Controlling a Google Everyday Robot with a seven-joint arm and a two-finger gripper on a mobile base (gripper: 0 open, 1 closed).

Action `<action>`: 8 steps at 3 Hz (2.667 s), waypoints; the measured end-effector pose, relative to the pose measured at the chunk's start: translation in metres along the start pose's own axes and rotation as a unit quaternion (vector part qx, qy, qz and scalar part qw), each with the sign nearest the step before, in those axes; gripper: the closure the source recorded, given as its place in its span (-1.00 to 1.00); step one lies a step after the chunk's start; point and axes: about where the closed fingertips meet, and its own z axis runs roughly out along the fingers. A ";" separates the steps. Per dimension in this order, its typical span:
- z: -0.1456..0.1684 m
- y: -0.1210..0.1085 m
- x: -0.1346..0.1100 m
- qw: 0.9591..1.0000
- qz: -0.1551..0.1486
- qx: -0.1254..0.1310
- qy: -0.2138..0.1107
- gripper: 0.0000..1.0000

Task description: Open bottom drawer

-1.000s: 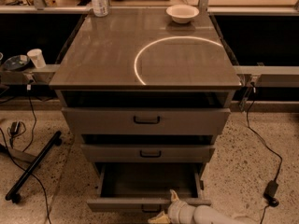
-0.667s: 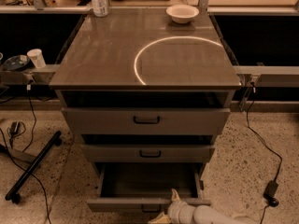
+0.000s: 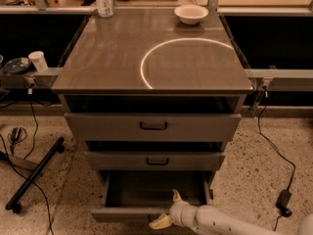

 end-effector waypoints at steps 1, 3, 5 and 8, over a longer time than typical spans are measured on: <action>0.000 0.000 0.000 1.000 0.000 0.000 0.000 -1.00; 0.000 0.000 0.000 1.000 0.000 0.000 0.000 0.02; 0.000 0.000 0.000 1.000 0.000 0.000 0.000 -0.76; 0.005 0.001 0.031 1.000 0.014 0.008 0.024 -1.00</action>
Offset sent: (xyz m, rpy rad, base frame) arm 0.0003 0.0001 0.0000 -0.0001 -0.0002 0.0001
